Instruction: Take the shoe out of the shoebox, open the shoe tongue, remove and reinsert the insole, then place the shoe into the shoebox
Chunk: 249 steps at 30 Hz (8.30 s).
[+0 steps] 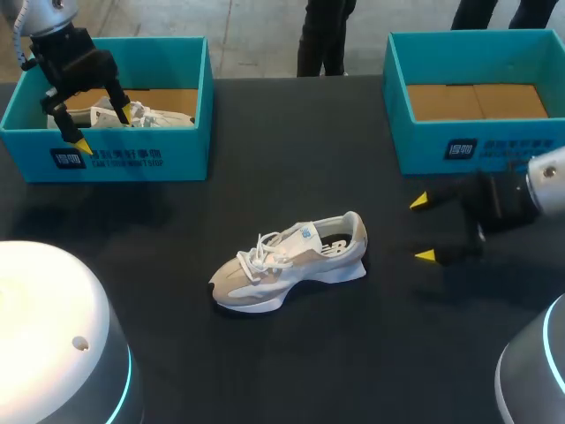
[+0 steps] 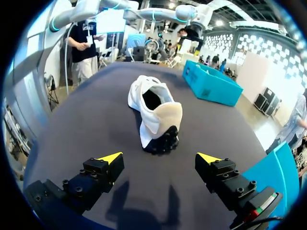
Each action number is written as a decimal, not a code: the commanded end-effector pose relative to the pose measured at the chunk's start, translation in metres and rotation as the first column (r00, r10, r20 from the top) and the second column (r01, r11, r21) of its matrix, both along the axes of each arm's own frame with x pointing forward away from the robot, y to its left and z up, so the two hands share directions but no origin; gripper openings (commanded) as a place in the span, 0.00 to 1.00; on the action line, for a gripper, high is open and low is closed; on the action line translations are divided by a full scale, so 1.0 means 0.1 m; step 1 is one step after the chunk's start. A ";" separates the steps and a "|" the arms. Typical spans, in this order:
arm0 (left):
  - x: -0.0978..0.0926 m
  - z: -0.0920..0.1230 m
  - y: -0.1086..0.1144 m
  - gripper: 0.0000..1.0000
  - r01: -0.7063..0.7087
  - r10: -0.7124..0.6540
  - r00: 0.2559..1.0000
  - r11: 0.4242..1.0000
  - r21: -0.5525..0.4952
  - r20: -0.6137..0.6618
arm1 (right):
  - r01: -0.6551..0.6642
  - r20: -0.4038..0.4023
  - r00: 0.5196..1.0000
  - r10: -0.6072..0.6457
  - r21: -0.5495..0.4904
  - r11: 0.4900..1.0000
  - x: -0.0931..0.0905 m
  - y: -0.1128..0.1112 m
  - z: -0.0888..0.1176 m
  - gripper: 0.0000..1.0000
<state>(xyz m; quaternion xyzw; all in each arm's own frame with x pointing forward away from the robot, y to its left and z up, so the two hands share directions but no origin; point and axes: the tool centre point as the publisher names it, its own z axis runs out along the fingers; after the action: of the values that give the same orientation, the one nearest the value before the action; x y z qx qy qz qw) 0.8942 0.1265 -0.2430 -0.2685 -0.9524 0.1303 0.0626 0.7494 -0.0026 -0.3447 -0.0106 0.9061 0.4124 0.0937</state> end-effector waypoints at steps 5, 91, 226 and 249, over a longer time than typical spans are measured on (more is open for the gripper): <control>-0.01 0.00 0.00 1.00 0.000 0.000 1.000 1.000 0.000 0.003 | 0.021 -0.011 1.000 -0.020 0.024 0.999 0.06 -0.08 -0.18 1.00; -0.01 0.00 0.00 1.00 0.000 0.000 1.000 1.000 0.000 0.003 | -0.159 -0.139 0.978 0.154 -0.027 0.987 0.61 0.54 -0.52 1.00; -0.01 0.00 0.00 1.00 0.000 0.000 1.000 1.000 0.000 0.003 | 0.080 -0.203 0.977 -0.066 0.063 0.995 0.11 0.89 -0.81 0.00; -0.01 0.00 0.00 1.00 0.000 0.000 1.000 1.000 0.000 0.003 | 0.080 -0.203 0.977 -0.066 0.063 0.995 0.11 0.89 -0.81 0.00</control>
<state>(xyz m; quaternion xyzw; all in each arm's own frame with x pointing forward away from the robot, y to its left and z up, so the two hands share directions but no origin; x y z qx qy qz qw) 0.8941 0.1265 -0.2430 -0.2685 -0.9524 0.1303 0.0626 0.7590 0.0834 -0.4237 0.0674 0.8950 0.4406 0.0173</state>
